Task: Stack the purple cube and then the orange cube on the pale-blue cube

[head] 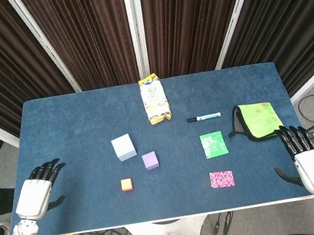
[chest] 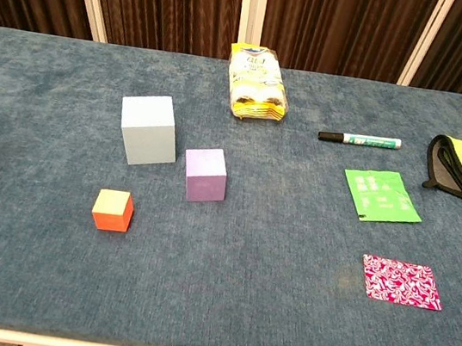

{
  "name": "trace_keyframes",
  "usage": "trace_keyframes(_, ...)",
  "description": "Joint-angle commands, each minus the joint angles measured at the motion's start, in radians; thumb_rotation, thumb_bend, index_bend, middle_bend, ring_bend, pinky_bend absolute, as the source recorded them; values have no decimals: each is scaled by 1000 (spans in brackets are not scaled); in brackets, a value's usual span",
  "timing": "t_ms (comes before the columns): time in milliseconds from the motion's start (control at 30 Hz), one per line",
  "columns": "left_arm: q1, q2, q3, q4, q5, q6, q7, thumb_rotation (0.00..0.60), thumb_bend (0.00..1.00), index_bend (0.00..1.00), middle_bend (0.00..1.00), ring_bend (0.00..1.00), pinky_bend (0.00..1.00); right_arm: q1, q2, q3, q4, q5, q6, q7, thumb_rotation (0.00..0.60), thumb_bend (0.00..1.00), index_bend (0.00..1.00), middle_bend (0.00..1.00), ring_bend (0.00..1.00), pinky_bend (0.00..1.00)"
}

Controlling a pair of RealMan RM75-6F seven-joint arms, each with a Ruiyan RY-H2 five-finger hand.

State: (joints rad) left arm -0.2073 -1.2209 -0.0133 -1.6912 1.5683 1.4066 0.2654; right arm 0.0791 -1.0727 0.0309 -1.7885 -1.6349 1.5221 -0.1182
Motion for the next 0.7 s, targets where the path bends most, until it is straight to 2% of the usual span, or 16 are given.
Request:
trace_keyframes(33, 0, 3, -1, -3, 0, 2, 0, 600, 161, 255, 251, 196, 254, 1, -1, -1, 0, 1, -2, -1, 600, 133, 23, 49, 0, 0)
trace_keyframes(700, -17, 3, 8, -47, 10, -32, 24, 600, 160, 255, 251, 196, 254, 0, -2, -2, 1, 3, -6, -3, 600, 133, 23, 49, 0, 0)
